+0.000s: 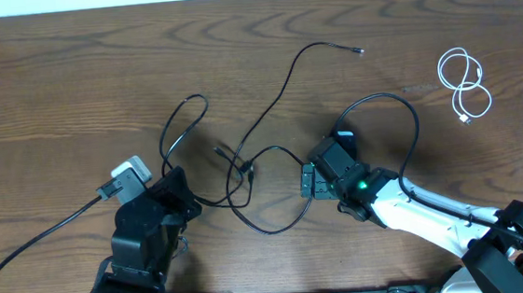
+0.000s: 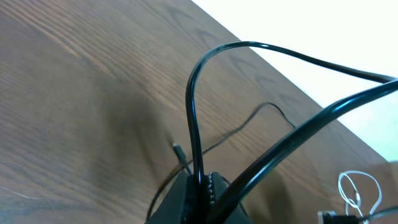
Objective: Untangle cables
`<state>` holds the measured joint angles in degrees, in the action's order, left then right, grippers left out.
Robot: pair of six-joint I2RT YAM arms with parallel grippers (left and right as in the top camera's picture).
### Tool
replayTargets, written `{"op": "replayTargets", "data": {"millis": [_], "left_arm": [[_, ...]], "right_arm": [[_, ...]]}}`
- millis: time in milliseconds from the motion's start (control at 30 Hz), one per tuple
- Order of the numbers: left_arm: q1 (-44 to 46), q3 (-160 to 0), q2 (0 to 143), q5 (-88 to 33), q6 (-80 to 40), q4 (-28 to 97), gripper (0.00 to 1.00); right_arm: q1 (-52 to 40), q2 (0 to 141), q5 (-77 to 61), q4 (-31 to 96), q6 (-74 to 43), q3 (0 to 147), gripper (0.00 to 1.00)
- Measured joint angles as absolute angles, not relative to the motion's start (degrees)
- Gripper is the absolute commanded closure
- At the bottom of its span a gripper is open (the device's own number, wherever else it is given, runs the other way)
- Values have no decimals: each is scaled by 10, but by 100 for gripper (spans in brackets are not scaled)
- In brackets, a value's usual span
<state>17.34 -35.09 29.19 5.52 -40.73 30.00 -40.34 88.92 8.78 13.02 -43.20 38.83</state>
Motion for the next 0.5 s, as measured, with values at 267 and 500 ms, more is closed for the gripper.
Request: {"op": "replayTargets", "data": {"millis": [267,500], "left_arm": [[173,-351,292,-14,-407,318,93],[173,-351,292,-32,-408,361,93]], "right_arm": [[-403,889,88,130,-432,388,1],[-403,889,88,130,-432,388,1]]}}
